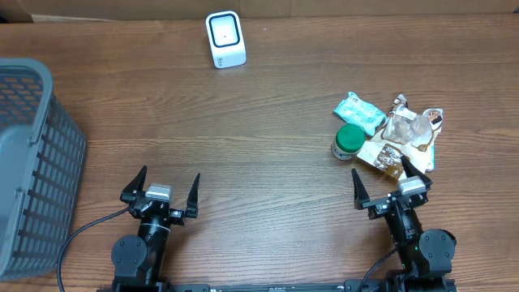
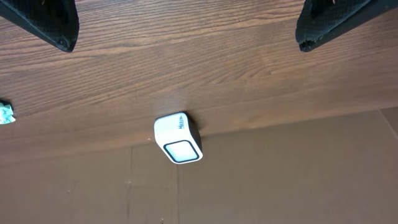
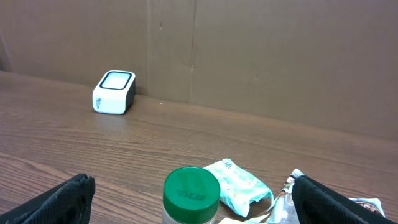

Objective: Scan the item barcode

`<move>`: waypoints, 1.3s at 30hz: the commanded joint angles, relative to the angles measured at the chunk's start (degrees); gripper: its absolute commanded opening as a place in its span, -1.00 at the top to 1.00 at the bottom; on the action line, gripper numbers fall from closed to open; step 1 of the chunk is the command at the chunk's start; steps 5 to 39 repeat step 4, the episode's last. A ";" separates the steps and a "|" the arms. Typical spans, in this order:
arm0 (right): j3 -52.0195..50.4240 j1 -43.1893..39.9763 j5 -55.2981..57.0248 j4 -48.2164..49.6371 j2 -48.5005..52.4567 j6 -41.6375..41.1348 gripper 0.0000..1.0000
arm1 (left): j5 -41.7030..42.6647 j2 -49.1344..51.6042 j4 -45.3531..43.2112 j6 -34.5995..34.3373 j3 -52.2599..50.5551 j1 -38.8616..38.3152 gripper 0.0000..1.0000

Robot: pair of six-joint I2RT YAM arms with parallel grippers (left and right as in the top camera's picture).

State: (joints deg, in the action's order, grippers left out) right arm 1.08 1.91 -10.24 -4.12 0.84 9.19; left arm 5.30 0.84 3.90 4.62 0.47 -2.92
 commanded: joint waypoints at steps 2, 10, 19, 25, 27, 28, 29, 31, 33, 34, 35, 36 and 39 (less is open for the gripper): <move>-0.61 -0.07 0.04 0.20 -0.68 -0.37 -1.00 | -0.42 -0.55 0.17 -0.72 -0.17 0.00 -0.99; -0.61 -0.07 0.04 0.20 -0.68 -0.37 -1.00 | -0.42 -0.55 0.17 -0.72 -0.17 0.00 -1.00; -0.61 -0.07 0.04 0.20 -0.68 -0.37 -1.00 | -0.42 -0.55 0.17 -0.72 -0.17 0.00 -1.00; -0.61 -0.07 0.04 0.20 -0.68 -0.37 -1.00 | -0.42 -0.55 0.17 -0.72 -0.17 0.00 -1.00; -0.61 -0.07 0.04 0.20 -0.68 -0.37 -1.00 | -0.42 -0.55 0.17 -0.72 -0.17 0.00 -1.00; -0.61 -0.07 0.04 0.20 -0.68 -0.37 -1.00 | -0.42 -0.55 0.17 -0.72 -0.17 0.00 -1.00; -0.61 -0.07 0.04 0.20 -0.68 -0.37 -1.00 | -0.42 -0.55 0.17 -0.72 -0.17 0.00 -1.00; -0.61 -0.07 0.04 0.20 -0.68 -0.37 -1.00 | -0.42 -0.55 0.17 -0.72 -0.17 0.00 -1.00; -0.61 -0.07 0.04 0.20 -0.68 -0.37 -1.00 | -0.42 -0.55 0.17 -0.72 -0.17 0.00 -1.00; -0.61 -0.07 0.04 0.20 -0.68 -0.37 -1.00 | -0.42 -0.55 0.17 -0.72 -0.17 0.00 -1.00; -0.61 -0.07 0.04 0.20 -0.68 -0.37 -1.00 | -0.42 -0.55 0.17 -0.72 -0.17 0.00 -1.00; -0.61 -0.07 0.04 0.20 -0.68 -0.37 -1.00 | -0.42 -0.55 0.17 -0.72 -0.17 0.00 -1.00; -0.61 -0.07 0.04 0.20 -0.68 -0.37 -1.00 | -0.42 -0.55 0.17 -0.72 -0.17 0.00 -1.00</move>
